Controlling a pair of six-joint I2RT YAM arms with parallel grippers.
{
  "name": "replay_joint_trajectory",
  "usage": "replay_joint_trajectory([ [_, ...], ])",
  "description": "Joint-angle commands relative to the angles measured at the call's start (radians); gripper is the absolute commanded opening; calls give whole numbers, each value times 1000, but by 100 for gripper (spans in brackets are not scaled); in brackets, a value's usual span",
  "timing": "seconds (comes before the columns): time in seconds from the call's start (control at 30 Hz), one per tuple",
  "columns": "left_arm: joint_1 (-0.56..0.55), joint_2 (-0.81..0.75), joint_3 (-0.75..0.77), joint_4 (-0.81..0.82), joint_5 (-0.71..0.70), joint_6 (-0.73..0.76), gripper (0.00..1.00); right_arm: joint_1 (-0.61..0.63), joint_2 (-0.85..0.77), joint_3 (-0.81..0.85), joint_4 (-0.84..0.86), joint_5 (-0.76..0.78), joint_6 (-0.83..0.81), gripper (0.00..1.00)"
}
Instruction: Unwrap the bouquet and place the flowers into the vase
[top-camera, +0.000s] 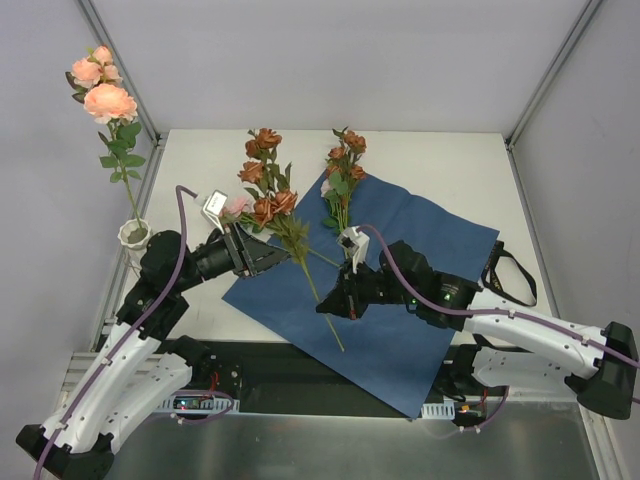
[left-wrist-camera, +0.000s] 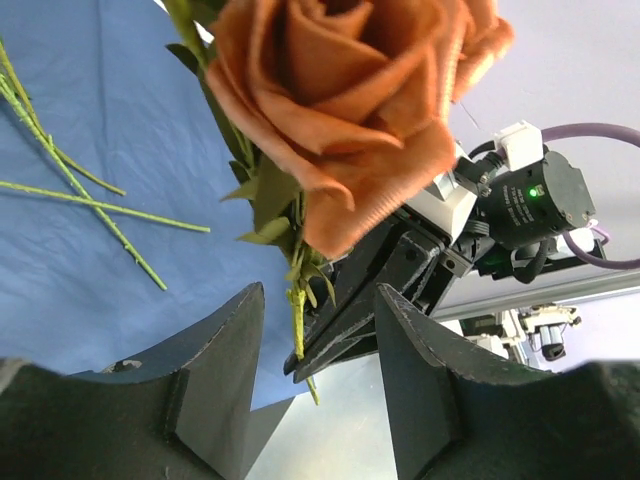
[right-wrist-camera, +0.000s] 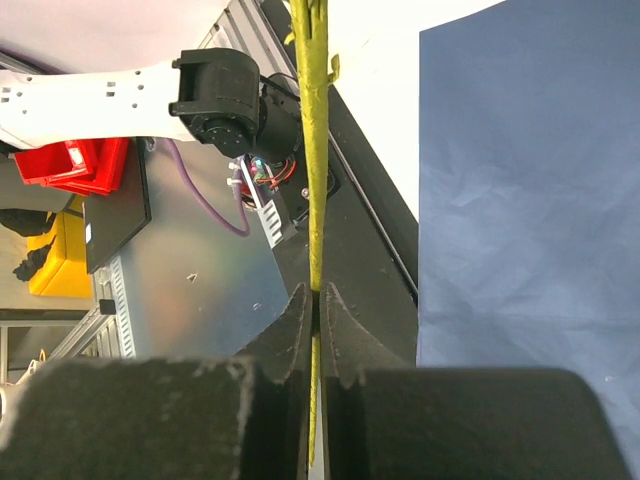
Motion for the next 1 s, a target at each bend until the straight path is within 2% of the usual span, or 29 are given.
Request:
replay_joint_trajectory([
  [0.0,-12,-15,-12,87,-32,3,47,24,9,58,69,26,19,1],
  [0.13,-13,-11,-15,99,-45,3,48,49,18,57,115,35,26,1],
  [0.2,-13,-5,-17,105,-45,6,44,63,24,58,119,44,24,1],
  [0.37,-13,-14,-27,124,-62,3,28,81,35,62,119,52,24,1],
  [0.4,-13,-14,-30,124,-62,6,16,83,36,60,119,52,21,1],
  [0.47,-13,-17,-34,124,-68,8,3,90,41,60,119,57,21,1],
  [0.5,-13,-20,-34,124,-72,12,0,92,39,60,119,57,23,1],
  [0.6,-13,-35,-27,121,-83,49,0,95,38,66,101,63,13,1],
  [0.67,-13,-48,15,89,-89,119,0,95,32,86,39,96,-2,9],
  [0.7,-13,-52,35,19,-112,147,0,95,27,91,17,110,-8,16],
  [0.73,-13,-55,60,-20,-129,176,0,95,21,95,-2,124,-14,35],
  [0.8,-13,-55,146,-104,-187,265,0,95,-2,103,-55,167,-36,54],
  [0.9,-13,-51,279,-264,-267,380,0,92,-40,104,-123,238,-66,64],
  [0.97,-13,-46,383,-371,-377,461,0,84,-68,104,-166,277,-85,66],
])
